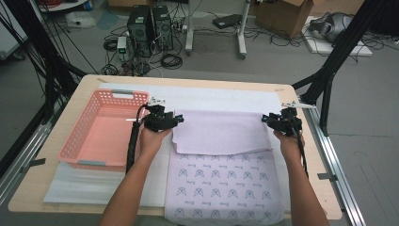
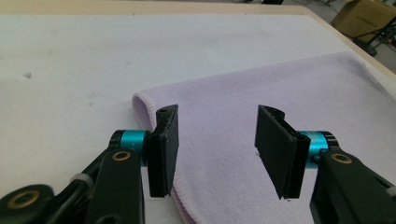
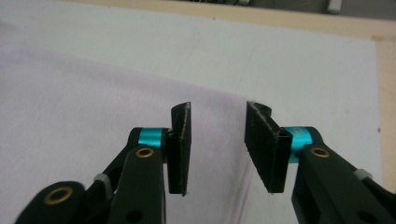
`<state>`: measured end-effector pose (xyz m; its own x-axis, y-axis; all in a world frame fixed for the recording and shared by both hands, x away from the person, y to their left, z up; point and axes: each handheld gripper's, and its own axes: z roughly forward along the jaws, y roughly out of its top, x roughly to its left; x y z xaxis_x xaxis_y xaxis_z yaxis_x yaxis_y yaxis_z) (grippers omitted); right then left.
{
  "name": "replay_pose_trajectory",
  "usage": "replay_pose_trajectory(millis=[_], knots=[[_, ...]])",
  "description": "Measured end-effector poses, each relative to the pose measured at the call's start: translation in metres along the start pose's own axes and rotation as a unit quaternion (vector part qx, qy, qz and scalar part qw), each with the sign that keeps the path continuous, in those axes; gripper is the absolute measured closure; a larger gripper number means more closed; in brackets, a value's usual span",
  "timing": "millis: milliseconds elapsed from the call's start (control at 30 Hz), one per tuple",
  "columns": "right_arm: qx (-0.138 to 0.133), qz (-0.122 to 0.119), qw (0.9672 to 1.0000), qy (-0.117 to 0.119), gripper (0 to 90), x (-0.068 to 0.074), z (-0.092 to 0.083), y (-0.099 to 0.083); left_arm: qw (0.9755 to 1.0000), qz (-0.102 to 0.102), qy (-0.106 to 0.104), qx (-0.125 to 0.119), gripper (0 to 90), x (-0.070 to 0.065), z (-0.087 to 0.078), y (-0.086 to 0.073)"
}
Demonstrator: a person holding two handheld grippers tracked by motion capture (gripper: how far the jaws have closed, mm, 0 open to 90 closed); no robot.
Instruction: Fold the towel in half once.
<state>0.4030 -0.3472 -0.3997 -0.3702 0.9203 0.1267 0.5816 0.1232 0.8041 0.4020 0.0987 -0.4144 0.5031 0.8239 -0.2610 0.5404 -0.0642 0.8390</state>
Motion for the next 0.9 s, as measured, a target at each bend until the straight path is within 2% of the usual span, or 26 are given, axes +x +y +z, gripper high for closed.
replay_pose_trajectory(millis=[67, 100, 133, 167, 233, 333, 433, 500, 567, 633, 667, 733, 833, 900], knots=[[0.016, 0.001, 0.9999, 0.002, 62.4, 0.001, -0.003, -0.006, 1.0000, 0.003, -0.004, 0.005, 49.9, -0.004, -0.001, -0.009], [0.033, 0.007, 0.9994, 0.008, 62.0, 0.002, -0.004, -0.009, 1.0000, 0.002, -0.005, 0.005, 50.0, -0.005, -0.002, -0.013], [0.035, 0.005, 0.9993, 0.013, 62.1, 0.003, -0.006, -0.012, 0.9998, -0.002, -0.012, 0.017, 49.9, -0.006, -0.003, -0.016], [0.035, -0.001, 0.9993, 0.011, 62.3, 0.005, -0.009, -0.016, 0.9998, -0.001, -0.010, 0.019, 48.4, -0.008, -0.004, -0.019], [0.048, -0.005, 0.9988, 0.014, 62.3, 0.010, -0.014, -0.023, 0.9999, -0.001, -0.011, 0.009, 48.4, -0.011, -0.009, -0.026], [0.057, -0.014, 0.9981, 0.017, 62.3, 0.014, -0.021, -0.035, 0.9996, -0.007, -0.009, 0.026, 47.0, -0.013, -0.014, -0.037], [0.063, -0.016, 0.9977, 0.020, 62.1, 0.017, -0.029, -0.047, 0.9980, -0.020, -0.029, 0.052, 39.7, -0.015, -0.018, -0.045], [0.064, -0.022, 0.9975, 0.019, 62.1, 0.019, -0.033, -0.055, 0.9985, -0.013, -0.034, 0.040, 38.5, -0.018, -0.023, -0.049], [0.061, -0.018, 0.9977, 0.022, 62.5, 0.020, -0.038, -0.062, 0.9980, 0.000, -0.029, 0.056, 38.2, -0.021, -0.026, -0.051], [0.059, -0.016, 0.9978, 0.027, 63.7, 0.021, -0.042, -0.069, 0.9980, 0.007, -0.031, 0.055, 38.6, -0.024, -0.030, -0.055], [0.056, -0.017, 0.9979, 0.027, 64.0, 0.022, -0.044, -0.072, 0.9980, 0.019, -0.025, 0.056, 41.4, -0.026, -0.032, -0.056], [0.058, -0.025, 0.9975, 0.030, 66.0, 0.024, -0.046, -0.077, 0.9976, 0.028, -0.020, 0.060, 52.9, -0.029, -0.034, -0.062], [0.076, -0.037, 0.9960, 0.029, 69.1, 0.027, -0.044, -0.085, 0.9968, 0.030, -0.014, 0.072, 66.3, -0.030, -0.031, -0.070], [0.071, -0.045, 0.9962, 0.020, 74.2, 0.029, -0.043, -0.089, 0.9973, 0.036, -0.001, 0.063, 74.5, -0.032, -0.032, -0.073]])
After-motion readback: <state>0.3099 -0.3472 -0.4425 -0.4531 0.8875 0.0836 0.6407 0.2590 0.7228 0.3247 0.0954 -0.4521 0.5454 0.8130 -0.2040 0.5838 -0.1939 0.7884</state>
